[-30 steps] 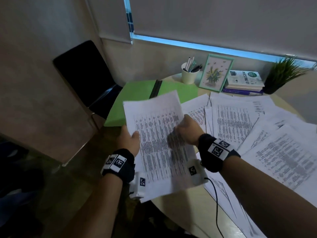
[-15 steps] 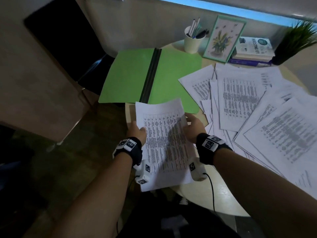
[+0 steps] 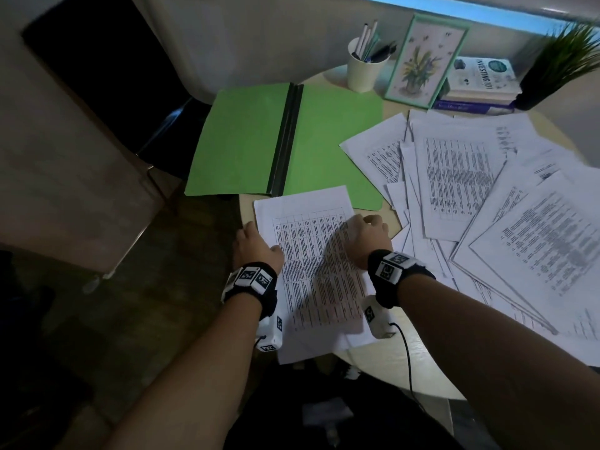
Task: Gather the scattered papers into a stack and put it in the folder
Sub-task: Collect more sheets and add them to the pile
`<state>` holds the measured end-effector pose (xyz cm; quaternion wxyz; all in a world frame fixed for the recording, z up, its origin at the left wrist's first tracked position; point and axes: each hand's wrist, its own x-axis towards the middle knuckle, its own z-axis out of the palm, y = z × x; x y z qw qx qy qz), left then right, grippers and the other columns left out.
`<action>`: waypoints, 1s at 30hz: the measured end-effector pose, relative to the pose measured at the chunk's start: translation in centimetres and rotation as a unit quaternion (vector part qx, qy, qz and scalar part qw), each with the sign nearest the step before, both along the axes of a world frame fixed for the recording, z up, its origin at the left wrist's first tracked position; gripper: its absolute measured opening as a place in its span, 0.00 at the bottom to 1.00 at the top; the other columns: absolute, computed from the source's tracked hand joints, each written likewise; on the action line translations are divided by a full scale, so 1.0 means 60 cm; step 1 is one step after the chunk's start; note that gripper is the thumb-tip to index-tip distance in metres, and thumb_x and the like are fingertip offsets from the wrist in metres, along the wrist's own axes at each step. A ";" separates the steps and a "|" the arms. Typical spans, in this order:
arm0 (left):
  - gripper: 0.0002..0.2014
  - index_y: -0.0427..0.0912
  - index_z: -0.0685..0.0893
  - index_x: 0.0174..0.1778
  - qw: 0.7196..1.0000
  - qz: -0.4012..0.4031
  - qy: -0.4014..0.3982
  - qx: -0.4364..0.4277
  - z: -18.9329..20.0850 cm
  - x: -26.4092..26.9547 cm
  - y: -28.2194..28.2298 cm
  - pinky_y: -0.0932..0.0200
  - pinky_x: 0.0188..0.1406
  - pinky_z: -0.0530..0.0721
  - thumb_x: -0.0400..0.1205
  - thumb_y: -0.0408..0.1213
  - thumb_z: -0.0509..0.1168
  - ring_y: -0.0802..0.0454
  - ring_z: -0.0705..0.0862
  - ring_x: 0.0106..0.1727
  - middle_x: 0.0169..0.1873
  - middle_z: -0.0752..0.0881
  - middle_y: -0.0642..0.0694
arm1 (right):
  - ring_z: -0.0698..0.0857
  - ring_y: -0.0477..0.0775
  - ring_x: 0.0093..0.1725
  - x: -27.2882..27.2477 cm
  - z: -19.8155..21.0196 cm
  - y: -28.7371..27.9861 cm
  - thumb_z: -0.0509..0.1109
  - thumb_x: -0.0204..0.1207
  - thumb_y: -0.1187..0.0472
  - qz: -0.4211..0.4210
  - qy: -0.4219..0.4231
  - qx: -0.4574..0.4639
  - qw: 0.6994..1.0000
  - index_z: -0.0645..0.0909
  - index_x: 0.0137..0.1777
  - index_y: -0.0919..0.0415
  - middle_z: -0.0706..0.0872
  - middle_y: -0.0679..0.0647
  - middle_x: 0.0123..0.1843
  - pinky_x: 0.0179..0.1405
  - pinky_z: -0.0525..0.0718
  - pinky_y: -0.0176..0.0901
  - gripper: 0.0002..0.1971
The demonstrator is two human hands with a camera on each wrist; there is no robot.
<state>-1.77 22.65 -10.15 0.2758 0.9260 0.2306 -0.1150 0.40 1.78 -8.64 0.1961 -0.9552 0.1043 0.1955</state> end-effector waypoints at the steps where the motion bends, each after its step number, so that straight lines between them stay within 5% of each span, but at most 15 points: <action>1: 0.33 0.41 0.66 0.74 1.000 0.001 -0.001 0.002 0.003 0.001 0.000 0.41 0.62 0.80 0.74 0.41 0.71 0.36 0.75 0.65 0.67 0.72 0.38 | 0.70 0.67 0.67 -0.001 0.002 0.001 0.58 0.73 0.66 -0.005 -0.001 0.006 1.000 0.71 0.63 0.60 0.69 0.64 0.69 0.63 0.76 0.59 0.18; 7: 0.32 0.43 0.67 0.75 0.998 0.013 -0.063 -0.012 0.035 0.010 -0.016 0.42 0.64 0.79 0.76 0.43 0.69 0.38 0.75 0.68 0.69 0.74 0.40 | 0.73 0.63 0.72 0.004 0.018 -0.017 0.60 0.81 0.57 -0.037 -0.029 0.069 0.997 0.71 0.75 0.56 0.69 0.61 0.76 0.70 0.75 0.53 0.23; 13: 0.30 0.44 0.65 0.77 0.990 -0.082 -0.064 -0.098 0.113 0.050 -0.152 0.45 0.64 0.81 0.80 0.42 0.66 0.39 0.80 0.66 0.70 0.77 0.43 | 0.82 0.57 0.64 0.004 0.052 -0.085 0.66 0.77 0.62 -0.082 -0.077 0.136 0.984 0.78 0.70 0.55 0.78 0.55 0.71 0.61 0.81 0.45 0.20; 17: 0.27 0.47 0.69 0.74 0.980 -0.129 -0.045 -0.146 0.149 0.060 -0.260 0.55 0.58 0.80 0.78 0.40 0.66 0.44 0.83 0.60 0.59 0.84 0.46 | 0.84 0.50 0.55 -0.011 0.093 -0.146 0.66 0.74 0.63 -0.113 -0.122 0.177 0.970 0.83 0.63 0.53 0.86 0.48 0.61 0.55 0.78 0.37 0.17; 21: 0.24 0.45 0.72 0.72 0.962 -0.194 -0.040 -0.190 0.160 0.046 -0.372 0.59 0.49 0.79 0.79 0.37 0.66 0.49 0.83 0.48 0.46 0.85 0.50 | 0.85 0.48 0.54 -0.045 0.125 -0.245 0.65 0.75 0.62 -0.179 -0.159 0.200 0.950 0.83 0.61 0.52 0.87 0.46 0.58 0.56 0.81 0.40 0.16; 27: 0.26 0.44 0.68 0.76 0.948 -0.267 0.028 -0.170 0.130 0.037 -0.513 0.53 0.58 0.80 0.82 0.40 0.65 0.43 0.81 0.61 0.64 0.80 0.44 | 0.83 0.56 0.60 -0.131 0.087 -0.446 0.67 0.76 0.63 -0.394 -0.182 0.186 0.882 0.79 0.66 0.57 0.83 0.54 0.65 0.54 0.76 0.42 0.18; 30: 0.30 0.42 0.65 0.78 0.950 -0.271 0.050 -0.148 0.106 0.044 -0.570 0.52 0.62 0.80 0.81 0.40 0.66 0.40 0.80 0.64 0.70 0.77 0.40 | 0.80 0.63 0.64 -0.155 0.062 -0.536 0.68 0.75 0.61 -0.471 -0.182 0.100 0.857 0.75 0.69 0.57 0.77 0.59 0.70 0.62 0.80 0.52 0.22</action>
